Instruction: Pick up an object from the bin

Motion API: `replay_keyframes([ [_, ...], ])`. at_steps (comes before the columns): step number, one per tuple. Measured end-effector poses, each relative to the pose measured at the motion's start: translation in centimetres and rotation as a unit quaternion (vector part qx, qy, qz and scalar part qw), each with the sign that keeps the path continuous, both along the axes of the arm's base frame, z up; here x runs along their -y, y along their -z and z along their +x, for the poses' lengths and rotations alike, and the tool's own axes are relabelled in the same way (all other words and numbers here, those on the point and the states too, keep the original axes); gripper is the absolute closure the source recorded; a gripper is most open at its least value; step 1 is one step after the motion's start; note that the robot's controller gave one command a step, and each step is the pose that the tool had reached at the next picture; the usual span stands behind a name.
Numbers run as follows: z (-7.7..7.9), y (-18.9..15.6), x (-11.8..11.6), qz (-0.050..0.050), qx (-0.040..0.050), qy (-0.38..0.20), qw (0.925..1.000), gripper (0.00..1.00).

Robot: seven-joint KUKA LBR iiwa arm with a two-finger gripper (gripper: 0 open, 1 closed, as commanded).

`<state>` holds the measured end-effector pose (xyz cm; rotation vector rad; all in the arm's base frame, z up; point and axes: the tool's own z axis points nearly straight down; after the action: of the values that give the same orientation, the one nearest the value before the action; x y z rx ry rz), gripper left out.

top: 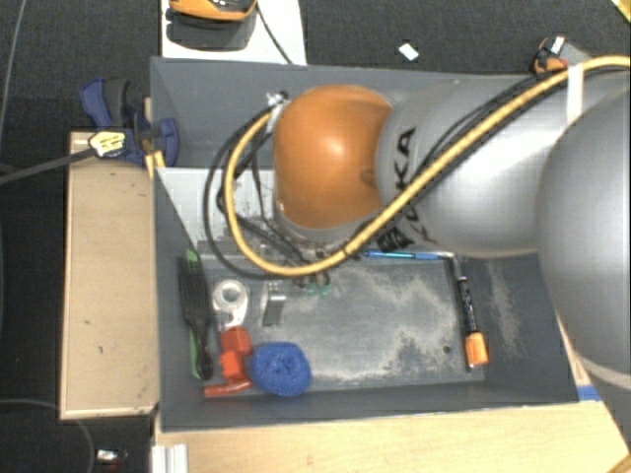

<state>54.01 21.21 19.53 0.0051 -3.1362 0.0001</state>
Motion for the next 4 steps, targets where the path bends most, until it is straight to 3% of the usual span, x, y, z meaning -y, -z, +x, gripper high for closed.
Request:
replay_keyframes([
  [1,0.2,-0.5,0.1,0.001,0.0040,0.003,1.0000,0.00],
  [2,-1.2,-1.2,1.4,0.000,0.0029,-0.026,0.9997,0.00],
  [3,-2.2,-3.3,0.4,0.001,0.0052,-0.039,0.9992,0.00],
  [4,-0.6,2.8,4.7,0.002,0.0074,-0.051,0.9987,0.00],
])
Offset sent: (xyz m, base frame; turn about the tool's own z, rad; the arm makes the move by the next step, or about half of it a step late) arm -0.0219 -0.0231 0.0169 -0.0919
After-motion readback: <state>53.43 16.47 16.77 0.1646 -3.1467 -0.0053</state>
